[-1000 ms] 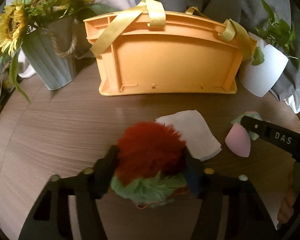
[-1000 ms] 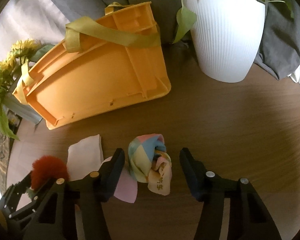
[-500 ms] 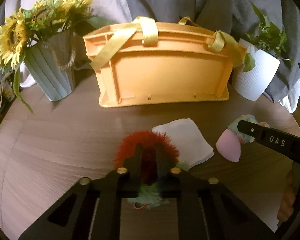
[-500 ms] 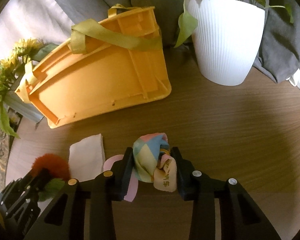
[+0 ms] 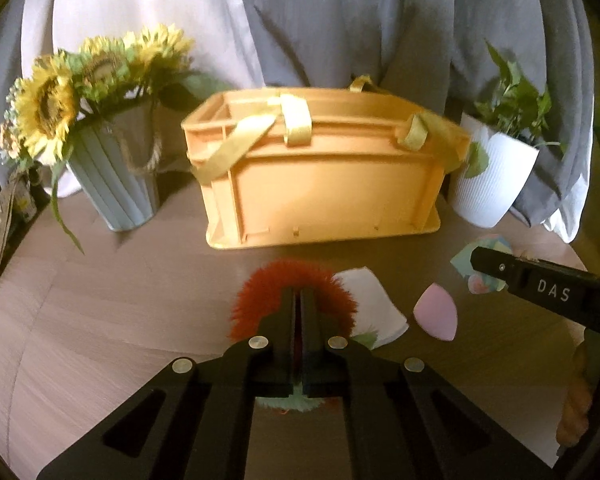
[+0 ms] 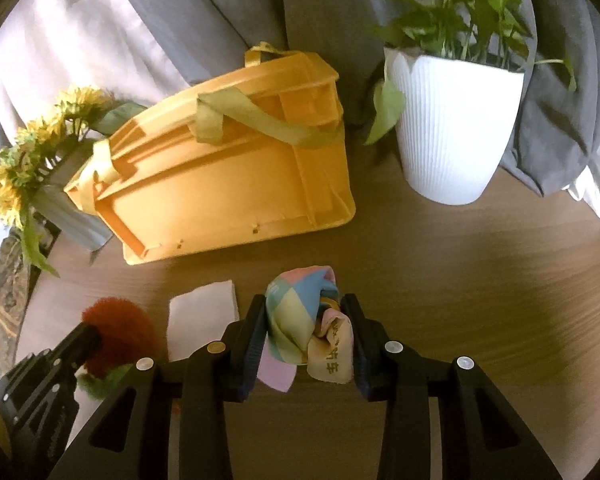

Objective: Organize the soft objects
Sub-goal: 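Lift and carry the pompom and knotted cloth in both grippers over the crate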

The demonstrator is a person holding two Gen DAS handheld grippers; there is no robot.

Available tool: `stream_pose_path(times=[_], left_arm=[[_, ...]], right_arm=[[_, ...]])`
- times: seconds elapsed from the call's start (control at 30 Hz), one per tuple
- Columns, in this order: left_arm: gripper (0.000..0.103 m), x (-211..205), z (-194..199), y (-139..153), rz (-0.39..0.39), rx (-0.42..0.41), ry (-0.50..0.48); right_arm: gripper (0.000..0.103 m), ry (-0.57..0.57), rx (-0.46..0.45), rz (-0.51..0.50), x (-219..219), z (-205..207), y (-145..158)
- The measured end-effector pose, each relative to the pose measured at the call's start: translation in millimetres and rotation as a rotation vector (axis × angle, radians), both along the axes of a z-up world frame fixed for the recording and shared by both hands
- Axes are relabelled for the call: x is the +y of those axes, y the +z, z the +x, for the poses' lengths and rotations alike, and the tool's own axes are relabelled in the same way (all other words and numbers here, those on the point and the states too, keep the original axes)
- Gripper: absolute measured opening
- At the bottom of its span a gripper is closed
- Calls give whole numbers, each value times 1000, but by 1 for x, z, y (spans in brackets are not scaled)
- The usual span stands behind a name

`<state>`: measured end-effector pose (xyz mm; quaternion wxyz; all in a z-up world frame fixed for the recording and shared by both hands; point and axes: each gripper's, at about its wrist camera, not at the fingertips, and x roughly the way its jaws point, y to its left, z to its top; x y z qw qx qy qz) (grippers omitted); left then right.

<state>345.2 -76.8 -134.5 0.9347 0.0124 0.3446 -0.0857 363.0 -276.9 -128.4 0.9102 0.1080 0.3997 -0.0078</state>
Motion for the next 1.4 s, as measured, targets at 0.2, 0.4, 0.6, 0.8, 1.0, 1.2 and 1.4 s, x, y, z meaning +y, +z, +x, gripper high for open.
stream_pose_path(times=[0.2,0.4,0.6,0.8,1.0,1.2,1.4], left_arm=[[3,3,-9,20,-13,-67,-4],[3,7,-15,41,-35,-124,-4],[3,11,-19,60,-53,-182,-6],[3,12,-18,80,-75,-241,-11],[3,15,-11,99,-123,-274,-20],[3,17,-4,115,-125,-325,-20],[3,19,7,135,-125,-388,-10]], right_arm=[[38,5,-38,4,2,-7,16],[39,24,-79,8,8,-12,33],[39,50,-125,9,14,-14,53],[39,68,-166,7,18,-14,68],[39,81,-214,9,21,-11,86],[39,91,-255,9,26,-5,103],[39,109,-301,9,31,4,123]])
